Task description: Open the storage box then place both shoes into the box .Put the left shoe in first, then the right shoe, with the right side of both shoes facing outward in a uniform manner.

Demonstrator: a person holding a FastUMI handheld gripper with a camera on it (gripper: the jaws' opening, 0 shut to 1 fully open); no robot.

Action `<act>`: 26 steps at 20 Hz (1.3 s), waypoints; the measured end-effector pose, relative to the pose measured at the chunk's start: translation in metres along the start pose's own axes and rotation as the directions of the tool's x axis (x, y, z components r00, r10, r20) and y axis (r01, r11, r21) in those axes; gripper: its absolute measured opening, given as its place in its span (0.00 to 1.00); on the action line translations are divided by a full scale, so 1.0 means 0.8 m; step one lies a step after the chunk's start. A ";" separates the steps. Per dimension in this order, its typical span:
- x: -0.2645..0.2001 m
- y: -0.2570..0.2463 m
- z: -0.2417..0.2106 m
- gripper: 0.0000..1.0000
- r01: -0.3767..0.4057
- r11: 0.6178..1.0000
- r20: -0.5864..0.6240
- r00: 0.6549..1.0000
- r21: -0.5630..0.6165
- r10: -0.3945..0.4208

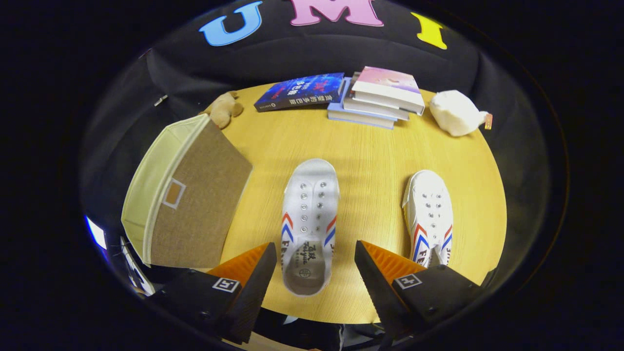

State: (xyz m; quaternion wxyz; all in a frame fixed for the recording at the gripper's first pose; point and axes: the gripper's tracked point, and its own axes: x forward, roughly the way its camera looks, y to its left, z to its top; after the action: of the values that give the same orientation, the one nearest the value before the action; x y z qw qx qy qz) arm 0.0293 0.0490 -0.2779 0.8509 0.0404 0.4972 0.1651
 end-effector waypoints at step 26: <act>0.048 0.005 -0.013 0.06 -0.090 0.992 -0.079 0.992 0.087 0.097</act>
State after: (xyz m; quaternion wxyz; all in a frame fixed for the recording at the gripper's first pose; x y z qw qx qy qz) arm 0.0371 0.0641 -0.3143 0.8184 0.0923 0.5361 0.1852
